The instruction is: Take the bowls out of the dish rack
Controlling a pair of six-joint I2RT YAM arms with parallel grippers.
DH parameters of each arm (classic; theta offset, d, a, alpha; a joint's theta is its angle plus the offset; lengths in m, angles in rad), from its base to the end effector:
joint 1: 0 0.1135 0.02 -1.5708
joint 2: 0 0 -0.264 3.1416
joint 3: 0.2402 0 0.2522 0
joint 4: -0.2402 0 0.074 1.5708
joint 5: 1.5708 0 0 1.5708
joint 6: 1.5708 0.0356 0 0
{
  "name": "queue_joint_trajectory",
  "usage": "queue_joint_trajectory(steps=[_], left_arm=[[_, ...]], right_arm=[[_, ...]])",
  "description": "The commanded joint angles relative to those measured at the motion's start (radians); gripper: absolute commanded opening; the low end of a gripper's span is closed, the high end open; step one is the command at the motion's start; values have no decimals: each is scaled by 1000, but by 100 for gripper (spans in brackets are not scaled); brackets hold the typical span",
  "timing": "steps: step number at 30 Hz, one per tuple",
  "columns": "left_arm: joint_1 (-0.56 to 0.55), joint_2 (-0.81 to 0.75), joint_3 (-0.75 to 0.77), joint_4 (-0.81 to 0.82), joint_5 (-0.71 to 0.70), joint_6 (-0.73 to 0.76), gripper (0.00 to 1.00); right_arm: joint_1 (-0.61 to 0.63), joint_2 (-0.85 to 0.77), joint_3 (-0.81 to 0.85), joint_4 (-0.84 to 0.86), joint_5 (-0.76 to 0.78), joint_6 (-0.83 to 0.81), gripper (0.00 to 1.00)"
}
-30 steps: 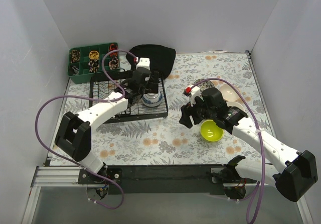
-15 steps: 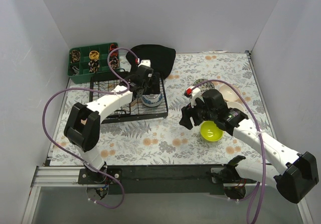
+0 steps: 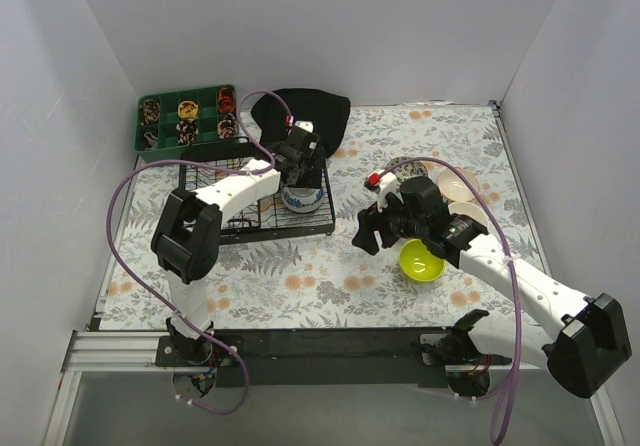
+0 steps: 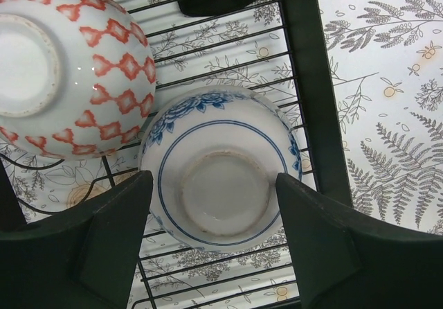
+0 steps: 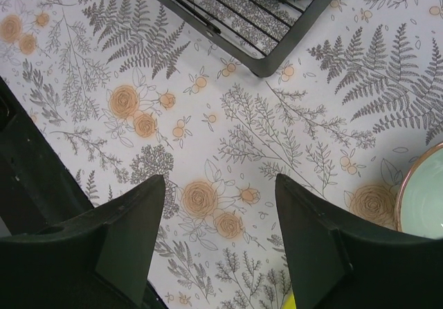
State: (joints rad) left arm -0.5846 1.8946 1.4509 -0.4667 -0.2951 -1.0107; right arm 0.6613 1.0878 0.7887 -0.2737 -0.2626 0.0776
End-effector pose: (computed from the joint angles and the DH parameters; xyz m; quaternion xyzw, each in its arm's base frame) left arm 0.3537 -0.2217 0.2275 -0.2444 0.9045 -0.1324 0.3235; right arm 0.1839 0.1548 0.2737 -0.3105 0.8157 0.2785 0.4009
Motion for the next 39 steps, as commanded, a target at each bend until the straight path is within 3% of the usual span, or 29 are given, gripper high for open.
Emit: queue_joint_trajectory(steps=[1,5,10,15,22,39], left_arm=[[-11,8,45,-55,-9,17,71],[-12,18,46,-84,-6,17,69],[-12,11,37,-92,-4,14,55],[-9,-25,11,-79,-15,14,27],[9,-107,-50,-20,19,6,8],[68,-276,-162,135,71,-69,0]], right_arm=[[-3,40,27,116,2,22,73],[-3,87,72,178,28,37,73],[-6,144,99,261,34,85,73],[-26,175,77,389,23,160,73],[-77,266,56,557,-104,347,73],[-115,566,84,893,-290,588,73]])
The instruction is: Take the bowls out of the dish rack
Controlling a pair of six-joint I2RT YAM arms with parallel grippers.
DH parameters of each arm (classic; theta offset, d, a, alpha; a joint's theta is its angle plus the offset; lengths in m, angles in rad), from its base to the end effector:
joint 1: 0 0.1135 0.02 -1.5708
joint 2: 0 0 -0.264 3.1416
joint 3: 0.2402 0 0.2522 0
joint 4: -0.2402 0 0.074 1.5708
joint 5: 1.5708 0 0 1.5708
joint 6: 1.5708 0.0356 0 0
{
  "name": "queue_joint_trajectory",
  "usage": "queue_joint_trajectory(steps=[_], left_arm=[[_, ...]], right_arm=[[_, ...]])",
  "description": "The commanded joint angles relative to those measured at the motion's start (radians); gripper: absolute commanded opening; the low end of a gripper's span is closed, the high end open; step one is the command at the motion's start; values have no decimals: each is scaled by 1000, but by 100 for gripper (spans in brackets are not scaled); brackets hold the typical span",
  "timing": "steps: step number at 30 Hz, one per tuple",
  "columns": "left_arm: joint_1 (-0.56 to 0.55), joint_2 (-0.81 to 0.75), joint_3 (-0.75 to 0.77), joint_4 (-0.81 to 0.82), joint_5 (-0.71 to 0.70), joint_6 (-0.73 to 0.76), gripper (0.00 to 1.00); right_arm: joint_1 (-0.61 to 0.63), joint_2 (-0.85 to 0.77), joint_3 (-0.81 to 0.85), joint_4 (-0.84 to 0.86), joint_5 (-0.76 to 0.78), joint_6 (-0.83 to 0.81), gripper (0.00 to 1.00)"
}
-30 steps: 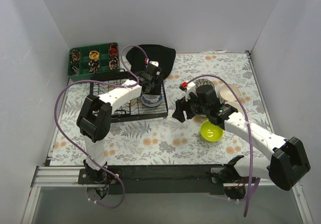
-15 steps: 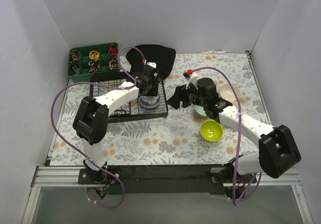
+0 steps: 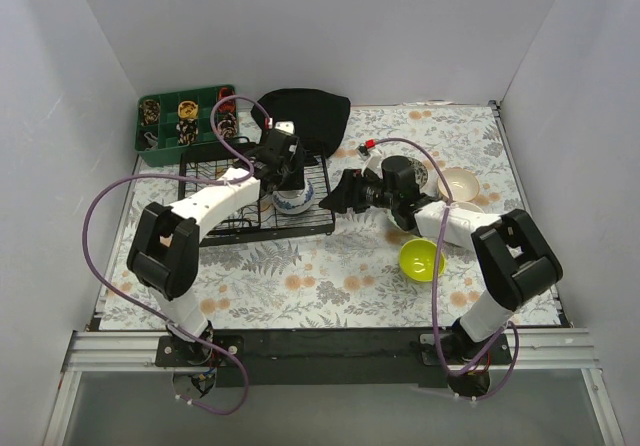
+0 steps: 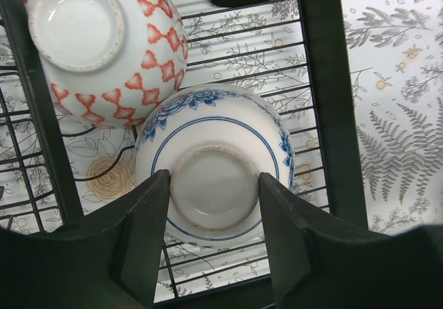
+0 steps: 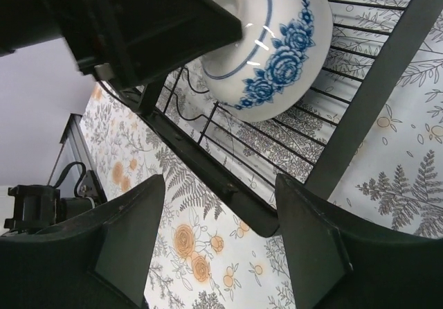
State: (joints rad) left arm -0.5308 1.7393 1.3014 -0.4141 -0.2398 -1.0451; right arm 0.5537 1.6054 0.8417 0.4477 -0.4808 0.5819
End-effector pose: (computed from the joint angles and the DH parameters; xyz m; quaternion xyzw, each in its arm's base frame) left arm 0.3346 -0.1866 0.2425 -0.2770 0.8881 -0.1686 0.3257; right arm 0.2873 0.1969 0.2185 -0.1287 0.7882 0.4691 0.3770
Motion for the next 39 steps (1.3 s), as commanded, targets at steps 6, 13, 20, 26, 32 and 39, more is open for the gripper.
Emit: queue_joint_trajectory(steps=[6,13,20,26,32,39], left_arm=[[23,-184,-44,124,30,-76,0],[28,-244,-77,161,62,-139,0],[37,-306,-142,207,91,-210,0],[43,-349,-206,248,131,-282,0],[43,-353,-248,288,166,-337,0],[43,-386,-292,347,200,-355,0]], right_arm=[[-8,123,60,236,-96,148,73],[-8,200,71,397,-151,223,73],[-8,290,74,626,-202,357,72],[-8,333,111,745,-235,384,70],[-8,364,140,901,-301,450,48],[-8,354,125,979,-343,483,2]])
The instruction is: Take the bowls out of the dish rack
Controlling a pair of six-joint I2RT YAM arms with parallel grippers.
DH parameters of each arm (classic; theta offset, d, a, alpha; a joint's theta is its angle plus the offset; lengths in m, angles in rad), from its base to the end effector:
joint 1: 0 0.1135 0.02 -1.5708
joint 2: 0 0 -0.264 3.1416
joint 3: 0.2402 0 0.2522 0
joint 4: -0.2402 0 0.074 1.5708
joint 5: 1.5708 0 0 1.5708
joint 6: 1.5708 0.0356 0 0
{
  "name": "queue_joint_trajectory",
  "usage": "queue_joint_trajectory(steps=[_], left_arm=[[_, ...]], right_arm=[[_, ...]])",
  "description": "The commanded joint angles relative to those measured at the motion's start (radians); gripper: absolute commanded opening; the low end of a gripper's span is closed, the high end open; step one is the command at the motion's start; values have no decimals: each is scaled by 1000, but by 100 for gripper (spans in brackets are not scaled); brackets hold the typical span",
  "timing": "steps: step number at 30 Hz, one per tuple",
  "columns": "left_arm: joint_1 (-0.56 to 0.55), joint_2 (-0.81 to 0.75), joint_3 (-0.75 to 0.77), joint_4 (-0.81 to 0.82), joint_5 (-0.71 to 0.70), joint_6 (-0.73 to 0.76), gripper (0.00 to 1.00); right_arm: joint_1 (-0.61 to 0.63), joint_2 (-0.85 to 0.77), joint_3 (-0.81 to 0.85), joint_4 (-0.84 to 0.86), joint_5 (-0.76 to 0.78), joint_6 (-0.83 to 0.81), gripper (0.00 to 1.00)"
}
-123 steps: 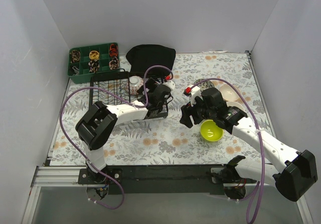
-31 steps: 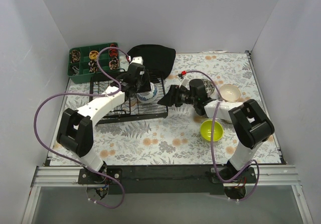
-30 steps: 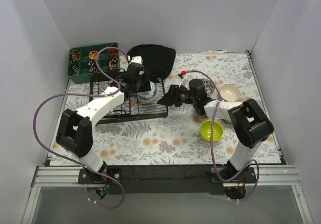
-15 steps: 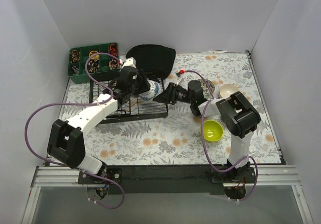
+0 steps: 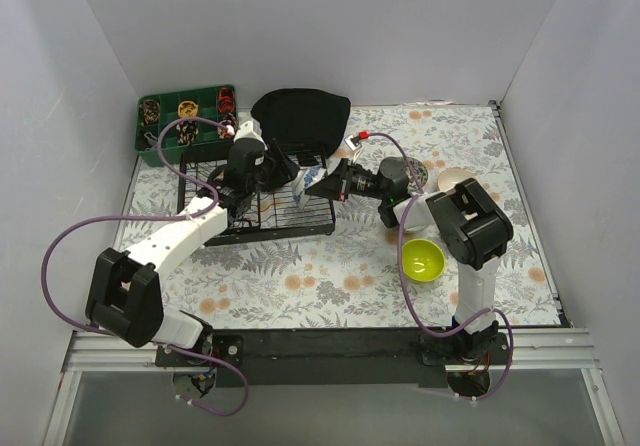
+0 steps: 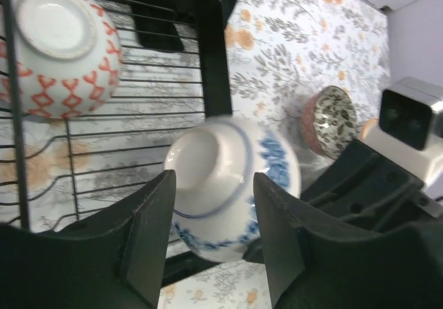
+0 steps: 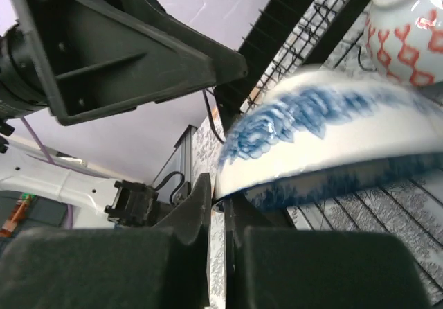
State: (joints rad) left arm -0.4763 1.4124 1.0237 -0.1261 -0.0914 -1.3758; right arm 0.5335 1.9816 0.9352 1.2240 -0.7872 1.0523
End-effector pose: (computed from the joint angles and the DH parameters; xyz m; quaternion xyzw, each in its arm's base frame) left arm 0.2886 -0.1452 0.2830 -0.3959 0.7671 -0.3785 0.3340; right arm 0.3295 0.2239 0.1910 -0.1323 0.6482 0.6773 0.3218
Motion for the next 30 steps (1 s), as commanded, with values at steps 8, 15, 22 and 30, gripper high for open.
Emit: queue_joint_trajectory(steps=[8,15,22,30], left_arm=[[-8,-136,-71,102,6,23,20],[-1,-208,-30,83,-122,222,51],[-1,-271,-45,152,-258,480,79],[1,-354,-180,263,-337,609,98]], right_arm=[[13,-84,24,123,-63,-46,1],[3,-187,40,-189,-57,-237,1],[-21,-334,146,-917,121,-659,1],[-29,-356,496,-1679,555,-1081,1]])
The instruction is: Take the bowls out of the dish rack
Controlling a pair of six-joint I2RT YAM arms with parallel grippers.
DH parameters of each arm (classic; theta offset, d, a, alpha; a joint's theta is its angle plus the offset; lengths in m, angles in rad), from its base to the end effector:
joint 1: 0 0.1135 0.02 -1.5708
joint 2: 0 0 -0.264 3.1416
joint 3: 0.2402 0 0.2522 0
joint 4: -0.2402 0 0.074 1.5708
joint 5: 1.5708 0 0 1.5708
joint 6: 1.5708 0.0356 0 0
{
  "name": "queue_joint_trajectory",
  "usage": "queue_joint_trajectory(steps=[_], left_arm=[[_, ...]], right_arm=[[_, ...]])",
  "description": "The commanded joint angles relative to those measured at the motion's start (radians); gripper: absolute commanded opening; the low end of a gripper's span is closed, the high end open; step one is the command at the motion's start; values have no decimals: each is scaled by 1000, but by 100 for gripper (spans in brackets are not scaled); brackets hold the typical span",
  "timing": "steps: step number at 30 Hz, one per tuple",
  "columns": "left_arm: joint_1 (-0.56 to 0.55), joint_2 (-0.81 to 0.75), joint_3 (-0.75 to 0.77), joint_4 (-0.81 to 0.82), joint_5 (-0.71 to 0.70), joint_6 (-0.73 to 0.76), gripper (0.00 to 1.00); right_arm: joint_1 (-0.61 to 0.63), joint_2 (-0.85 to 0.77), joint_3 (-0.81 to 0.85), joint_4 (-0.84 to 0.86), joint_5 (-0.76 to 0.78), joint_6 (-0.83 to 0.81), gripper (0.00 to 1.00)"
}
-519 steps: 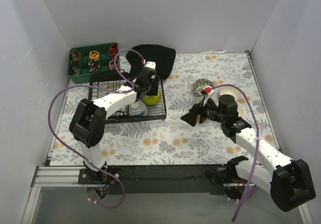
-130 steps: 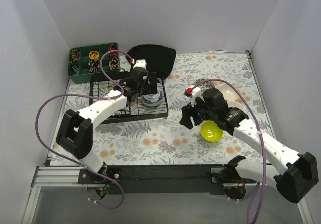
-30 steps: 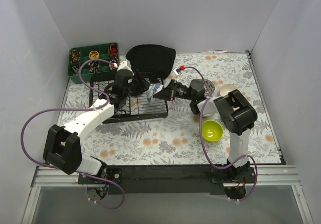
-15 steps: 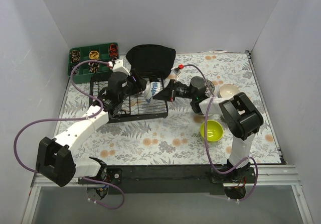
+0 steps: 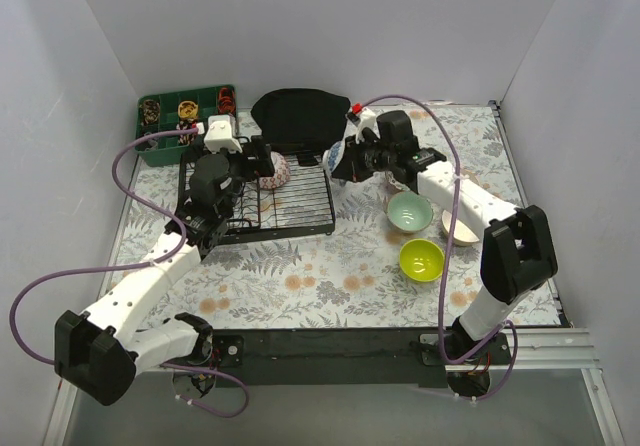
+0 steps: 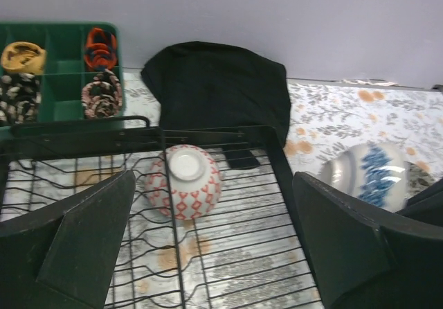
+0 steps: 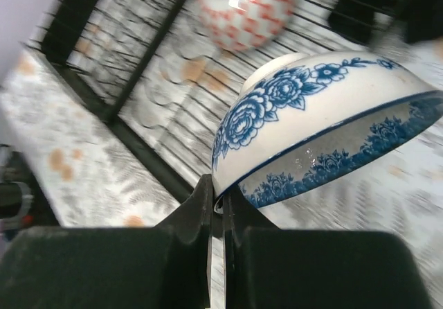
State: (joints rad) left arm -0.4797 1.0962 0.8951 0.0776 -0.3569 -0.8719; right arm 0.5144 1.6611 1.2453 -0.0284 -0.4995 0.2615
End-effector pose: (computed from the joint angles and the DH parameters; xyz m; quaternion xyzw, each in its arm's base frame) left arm 0.2345 -0.1080 0.3450 -0.2590 0.7005 -0.3038 0.5916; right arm 0.3287 0.2053 0.2871 -0.2342 0.7961 0.3892 0.3999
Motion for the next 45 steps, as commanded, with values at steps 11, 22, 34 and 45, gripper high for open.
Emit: queue_joint_trajectory(steps=[11,22,34,45], left_arm=[[4,-73,-117,102,-102,168,98],[4,-73,-145,142,-117,205,98],[4,-78,-148,143,-105,209,98],[4,-96,-153,149,-96,212,98]], right_arm=[[-22,172,537,-786,791,-593,1],[-25,307,516,-826,954,-732,1],[-22,335,437,-857,904,-794,1],[4,361,411,-855,973,-808,10]])
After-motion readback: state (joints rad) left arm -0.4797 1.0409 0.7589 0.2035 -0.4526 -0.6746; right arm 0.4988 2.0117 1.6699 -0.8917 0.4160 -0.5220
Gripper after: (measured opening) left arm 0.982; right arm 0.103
